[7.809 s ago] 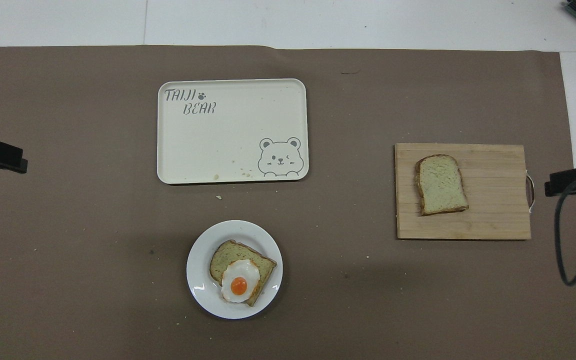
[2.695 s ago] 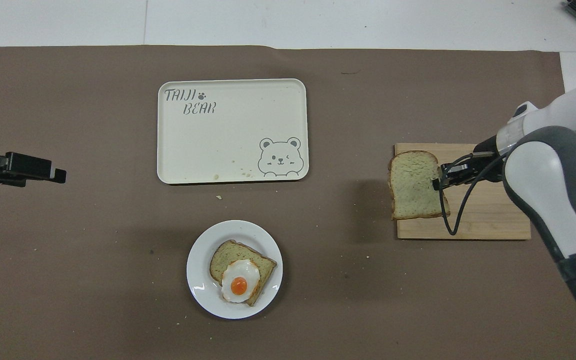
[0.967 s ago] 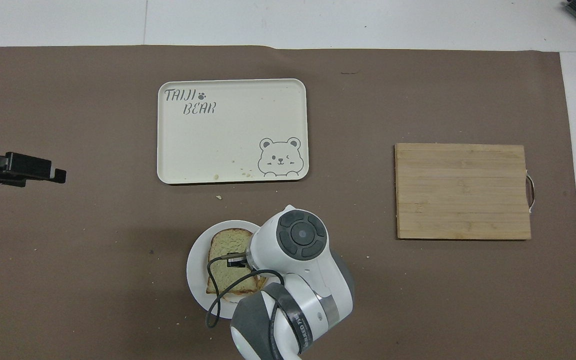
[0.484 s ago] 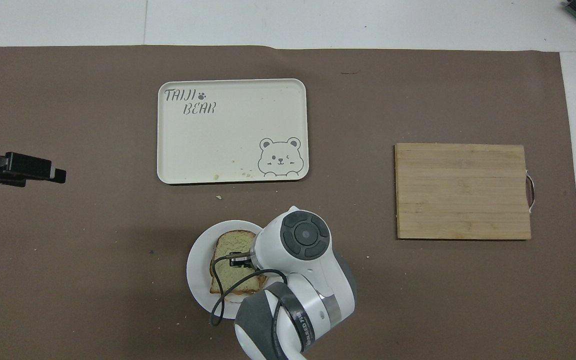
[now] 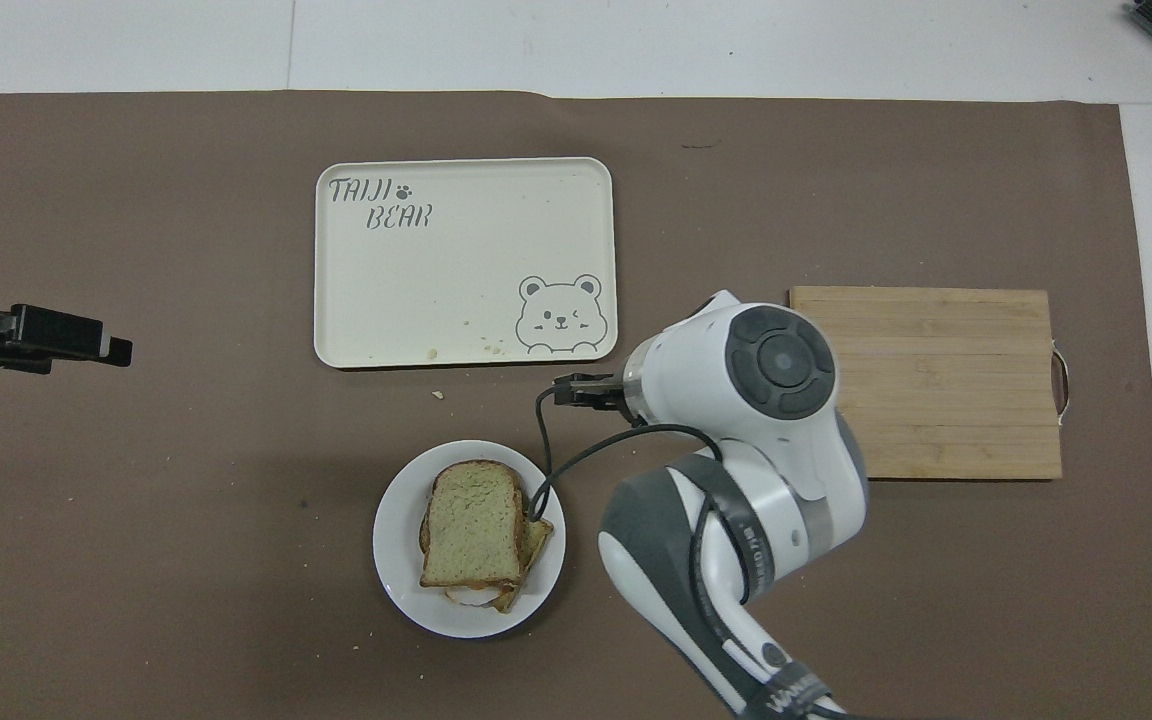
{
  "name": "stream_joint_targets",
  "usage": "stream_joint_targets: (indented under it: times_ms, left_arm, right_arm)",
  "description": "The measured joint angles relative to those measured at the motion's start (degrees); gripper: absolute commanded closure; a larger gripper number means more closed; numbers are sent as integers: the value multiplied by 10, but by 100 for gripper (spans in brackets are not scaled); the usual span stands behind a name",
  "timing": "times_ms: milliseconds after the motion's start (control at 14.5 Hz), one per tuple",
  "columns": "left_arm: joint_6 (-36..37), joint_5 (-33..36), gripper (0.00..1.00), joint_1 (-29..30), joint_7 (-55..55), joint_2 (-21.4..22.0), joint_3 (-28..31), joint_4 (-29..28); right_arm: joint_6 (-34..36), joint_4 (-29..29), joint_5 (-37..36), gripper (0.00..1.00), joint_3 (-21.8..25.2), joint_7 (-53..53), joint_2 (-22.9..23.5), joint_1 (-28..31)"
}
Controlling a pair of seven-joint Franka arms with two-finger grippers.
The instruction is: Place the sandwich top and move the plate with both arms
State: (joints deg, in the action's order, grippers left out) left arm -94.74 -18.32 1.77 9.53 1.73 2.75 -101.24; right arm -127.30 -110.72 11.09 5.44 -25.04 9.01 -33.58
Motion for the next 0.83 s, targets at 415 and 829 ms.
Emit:
stream_joint_targets:
  times_ms: [415,829]
  left_arm:
    - [0,0,0,0,0,0,0,0]
    - [0,0,0,0,0,0,0,0]
  right_arm:
    - [142,36,-81,0,1,40,-81,102]
    - [266,100,-82,0,3,139,-126,231]
